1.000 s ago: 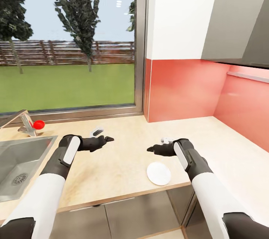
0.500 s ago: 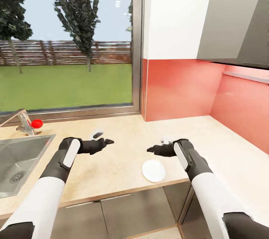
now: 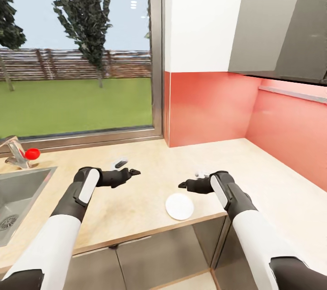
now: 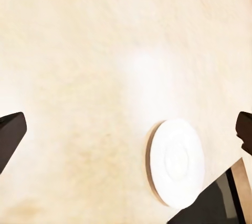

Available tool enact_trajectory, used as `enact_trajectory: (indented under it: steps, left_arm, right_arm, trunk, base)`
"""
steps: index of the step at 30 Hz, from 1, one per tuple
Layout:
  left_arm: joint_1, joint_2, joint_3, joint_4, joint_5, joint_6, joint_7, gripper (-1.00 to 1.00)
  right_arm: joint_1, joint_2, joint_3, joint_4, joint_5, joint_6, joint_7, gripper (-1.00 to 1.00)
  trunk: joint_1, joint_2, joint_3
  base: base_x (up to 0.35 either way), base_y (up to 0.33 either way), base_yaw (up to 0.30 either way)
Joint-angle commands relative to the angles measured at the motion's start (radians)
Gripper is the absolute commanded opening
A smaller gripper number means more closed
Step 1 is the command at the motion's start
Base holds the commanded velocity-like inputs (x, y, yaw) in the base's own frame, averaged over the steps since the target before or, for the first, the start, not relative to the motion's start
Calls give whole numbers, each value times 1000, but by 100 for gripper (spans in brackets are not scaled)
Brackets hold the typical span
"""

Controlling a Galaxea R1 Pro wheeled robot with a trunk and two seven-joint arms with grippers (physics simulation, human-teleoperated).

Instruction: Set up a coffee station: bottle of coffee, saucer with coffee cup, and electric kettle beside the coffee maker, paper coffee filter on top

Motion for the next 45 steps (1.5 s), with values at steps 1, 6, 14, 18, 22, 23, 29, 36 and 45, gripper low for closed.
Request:
enact_trajectory:
  steps: [1, 6, 14, 18, 22, 23, 29, 36, 45]
  left_arm:
    - [-1, -1, 2, 1, -10, 4, -10, 100]
    - [-1, -5, 2, 5, -8, 4, -10, 100]
    - [-2, -20, 2, 71, 0, 0, -138, 100]
    - [-1, -21, 2, 136, 1, -4, -188, 100]
    - [-1, -21, 2, 148, 3, -3, -190, 100]
    - [-1, -21, 2, 150, 3, -3, -190, 100]
    - [-1, -21, 2, 152, 4, -3, -194, 100]
    - [-1, -18, 2, 152, -2, -3, -271, 100]
    - [-1, -18, 1, 150, 1, -3, -274, 100]
  right_arm:
    - [-1, 0, 1, 0, -2, 4, -1, 100]
    - [-1, 0, 1, 2, -1, 4, -1, 100]
    - [-1, 7, 2, 81, -5, 1, 6, 100]
    - [1, 20, 12, 181, -8, -2, 29, 100]
    - [7, 38, 65, 192, -8, -5, 43, 100]
    - [9, 40, 75, 193, -9, -7, 45, 100]
    - [12, 49, 91, 195, -10, -22, 53, 100]
    - [14, 44, 93, 220, -7, -47, 164, 100]
    - [14, 42, 92, 223, -8, -69, 172, 100]
  trunk:
    - [1, -2, -2]
    - [1, -2, -2]
    - [1, -2, 1]
    - [1, -2, 1]
    - [1, -2, 1]
    - [1, -2, 1]
    - [1, -2, 1]
    - [1, -2, 1]
    - [1, -2, 1]
  base:
    - [0, 0, -31]
    - [0, 0, -152]
    - [0, 0, -205]
    - [0, 0, -6]
    - [0, 0, 0]
    - [0, 0, 0]
    - [0, 0, 0]
    - [0, 0, 0]
    - [0, 0, 0]
